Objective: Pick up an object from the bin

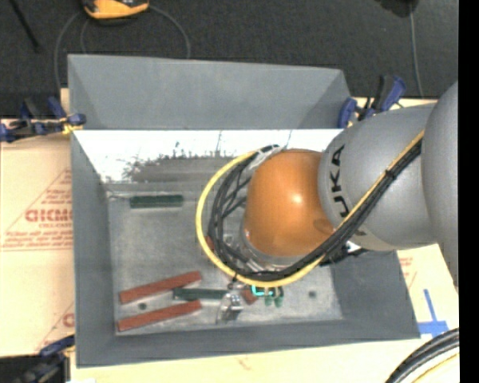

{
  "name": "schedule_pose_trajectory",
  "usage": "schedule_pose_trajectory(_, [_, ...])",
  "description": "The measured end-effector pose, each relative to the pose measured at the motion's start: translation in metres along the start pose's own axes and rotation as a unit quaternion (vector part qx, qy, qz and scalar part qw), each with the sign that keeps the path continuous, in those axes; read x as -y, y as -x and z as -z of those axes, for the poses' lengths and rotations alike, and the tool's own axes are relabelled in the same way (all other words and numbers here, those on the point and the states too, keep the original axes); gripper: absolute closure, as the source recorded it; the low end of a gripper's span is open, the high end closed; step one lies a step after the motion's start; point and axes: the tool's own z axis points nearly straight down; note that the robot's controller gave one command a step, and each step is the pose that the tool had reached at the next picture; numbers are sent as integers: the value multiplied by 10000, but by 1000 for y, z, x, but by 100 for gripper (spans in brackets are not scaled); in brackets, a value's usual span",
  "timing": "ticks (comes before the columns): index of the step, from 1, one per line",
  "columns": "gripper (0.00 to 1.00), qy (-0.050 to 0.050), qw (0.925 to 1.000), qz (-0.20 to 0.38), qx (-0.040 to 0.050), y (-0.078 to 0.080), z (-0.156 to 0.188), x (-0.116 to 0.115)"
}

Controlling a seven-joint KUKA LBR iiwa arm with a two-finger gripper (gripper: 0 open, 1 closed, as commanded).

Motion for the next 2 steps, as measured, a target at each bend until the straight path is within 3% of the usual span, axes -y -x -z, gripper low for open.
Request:
schedule_pose_trajectory(1, [0, 5, 10000, -19, 37, 2, 4, 0])
schedule_pose_trajectory(2, [100, 3, 9982, 590, 62, 30, -68, 1])
